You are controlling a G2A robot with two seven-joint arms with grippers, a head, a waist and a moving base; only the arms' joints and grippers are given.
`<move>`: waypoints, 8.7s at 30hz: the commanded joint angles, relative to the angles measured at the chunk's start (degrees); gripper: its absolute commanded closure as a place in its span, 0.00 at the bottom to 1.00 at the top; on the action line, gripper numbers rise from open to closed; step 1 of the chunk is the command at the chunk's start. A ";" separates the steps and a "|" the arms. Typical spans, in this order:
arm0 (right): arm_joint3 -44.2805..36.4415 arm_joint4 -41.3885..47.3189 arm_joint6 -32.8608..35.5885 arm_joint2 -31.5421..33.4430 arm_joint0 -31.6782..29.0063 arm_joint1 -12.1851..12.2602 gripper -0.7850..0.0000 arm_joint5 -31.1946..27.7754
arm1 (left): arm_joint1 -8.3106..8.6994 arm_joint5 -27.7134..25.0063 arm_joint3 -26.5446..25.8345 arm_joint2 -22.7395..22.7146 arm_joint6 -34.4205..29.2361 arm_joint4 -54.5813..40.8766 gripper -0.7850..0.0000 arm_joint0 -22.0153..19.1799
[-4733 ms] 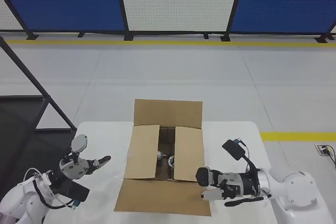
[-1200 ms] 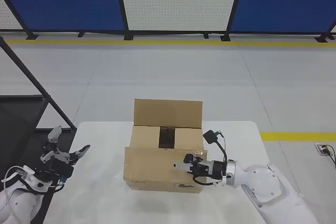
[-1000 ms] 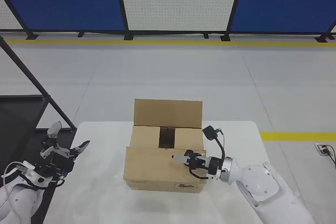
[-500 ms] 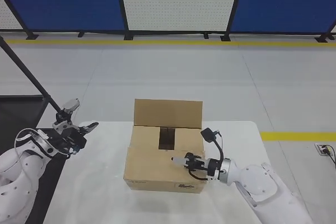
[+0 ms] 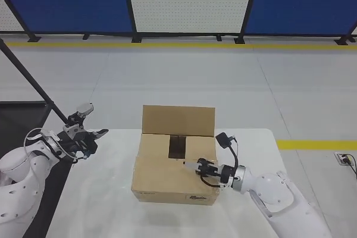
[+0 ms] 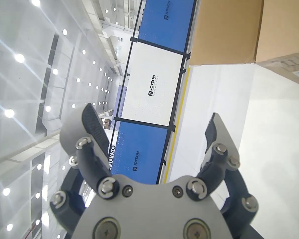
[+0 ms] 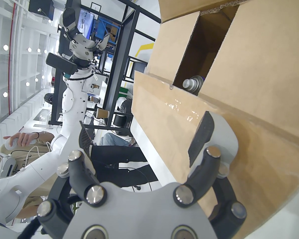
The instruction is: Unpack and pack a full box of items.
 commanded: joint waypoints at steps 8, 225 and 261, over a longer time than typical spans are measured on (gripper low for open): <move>4.27 -0.10 0.99 -3.61 5.23 -1.51 0.00 4.76 | -0.38 0.04 0.33 1.35 -4.81 -1.21 0.00 -0.71; 12.68 10.93 8.62 6.05 5.17 -1.91 0.00 11.92 | -8.49 23.87 36.62 25.29 23.18 -32.39 0.00 -15.24; 12.68 10.93 8.62 6.05 5.17 -1.91 0.00 11.92 | -1.12 35.64 -16.68 9.04 -22.71 -25.79 0.00 23.96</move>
